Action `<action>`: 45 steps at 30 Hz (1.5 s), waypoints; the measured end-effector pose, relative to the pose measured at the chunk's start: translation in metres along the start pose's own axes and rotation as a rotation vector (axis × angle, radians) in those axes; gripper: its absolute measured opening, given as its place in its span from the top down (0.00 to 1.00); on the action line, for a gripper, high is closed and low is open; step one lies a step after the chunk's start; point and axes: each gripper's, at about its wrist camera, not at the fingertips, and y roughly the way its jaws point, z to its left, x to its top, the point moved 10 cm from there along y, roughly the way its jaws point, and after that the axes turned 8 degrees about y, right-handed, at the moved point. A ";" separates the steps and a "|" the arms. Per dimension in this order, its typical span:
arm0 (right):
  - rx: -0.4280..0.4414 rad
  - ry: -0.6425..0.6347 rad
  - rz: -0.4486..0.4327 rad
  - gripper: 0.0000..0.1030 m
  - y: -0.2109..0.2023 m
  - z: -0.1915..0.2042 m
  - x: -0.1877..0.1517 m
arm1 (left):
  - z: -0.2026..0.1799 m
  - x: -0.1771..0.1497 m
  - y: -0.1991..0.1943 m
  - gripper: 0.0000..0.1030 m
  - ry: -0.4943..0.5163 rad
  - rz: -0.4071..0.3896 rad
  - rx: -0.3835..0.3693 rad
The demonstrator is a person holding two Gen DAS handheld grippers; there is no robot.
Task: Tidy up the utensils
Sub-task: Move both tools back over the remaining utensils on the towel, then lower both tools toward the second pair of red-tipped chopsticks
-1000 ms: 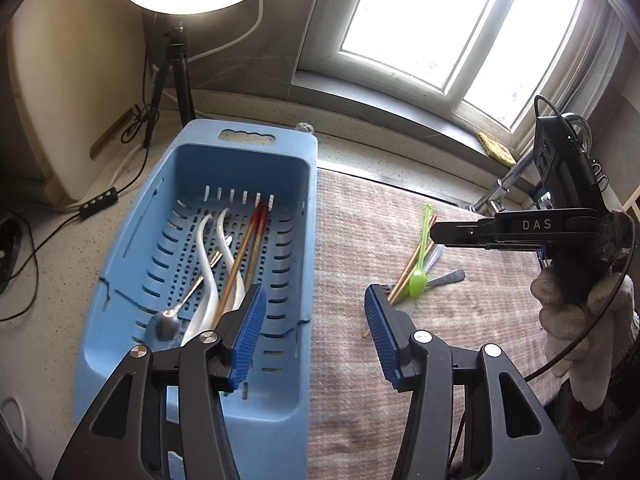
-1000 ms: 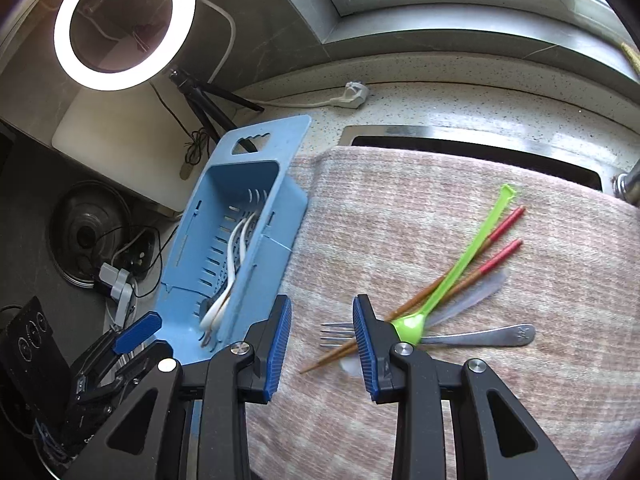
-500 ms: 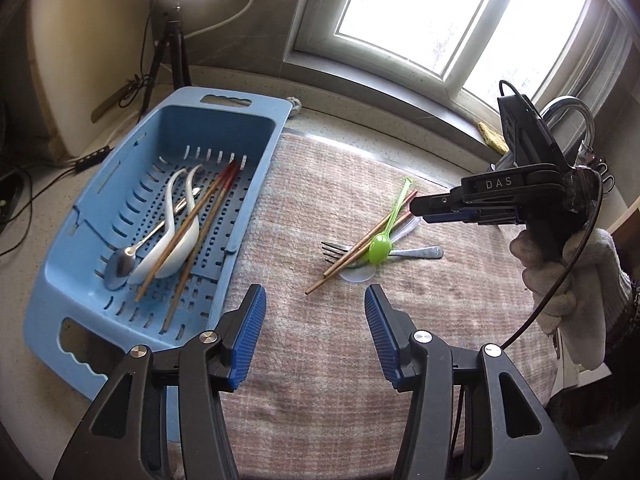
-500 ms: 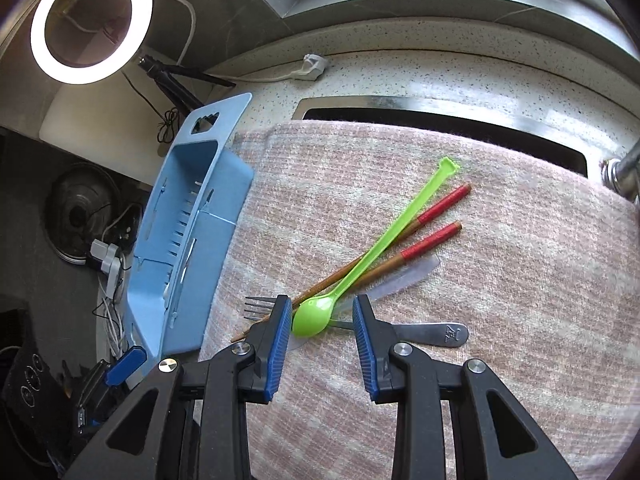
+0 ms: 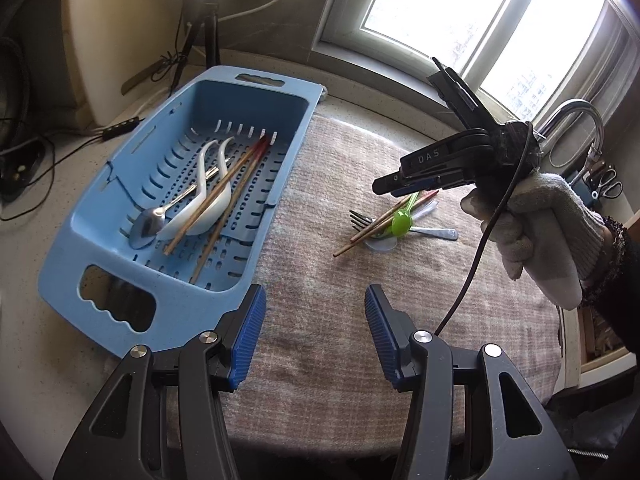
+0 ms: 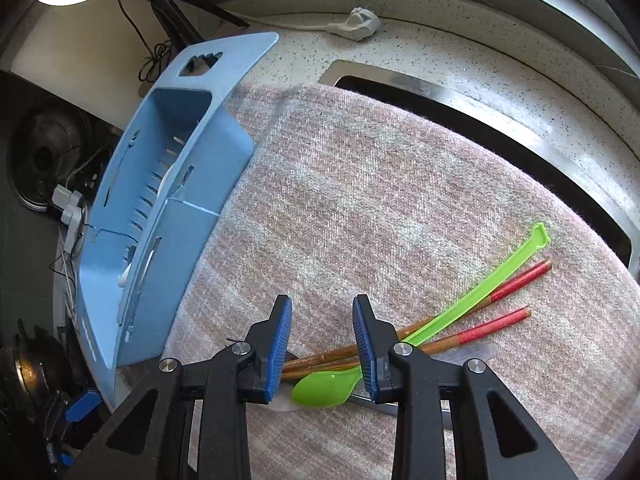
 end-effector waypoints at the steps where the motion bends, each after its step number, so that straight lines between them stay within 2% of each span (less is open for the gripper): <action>1: 0.003 -0.002 0.004 0.73 -0.001 -0.001 -0.005 | 0.000 0.000 0.001 0.51 0.001 0.001 -0.004; 9: -0.006 0.015 0.009 0.73 -0.012 -0.026 -0.046 | -0.017 0.011 0.012 0.51 0.061 0.014 -0.057; 13: -0.019 0.075 -0.043 0.73 -0.021 -0.047 -0.056 | -0.031 0.016 0.018 0.51 0.106 0.025 -0.083; 23: 0.113 0.265 -0.140 0.73 -0.051 -0.081 -0.073 | -0.064 0.018 0.035 0.51 0.192 0.069 -0.134; 27: 0.076 0.260 -0.220 0.73 -0.069 -0.088 -0.062 | -0.069 0.020 0.037 0.51 0.208 0.076 -0.139; 35: 0.024 0.249 -0.144 0.73 -0.053 -0.095 -0.066 | -0.070 0.022 0.039 0.51 0.213 0.077 -0.145; 40: 0.130 0.267 -0.064 0.73 -0.039 -0.076 -0.079 | -0.066 0.021 0.039 0.51 0.204 0.075 -0.148; 43: 0.146 0.254 -0.057 0.73 -0.033 -0.062 -0.077 | -0.064 0.020 0.040 0.51 0.197 0.077 -0.149; 45: 0.192 0.266 -0.048 0.73 -0.029 -0.051 -0.075 | -0.064 0.019 0.039 0.51 0.194 0.077 -0.149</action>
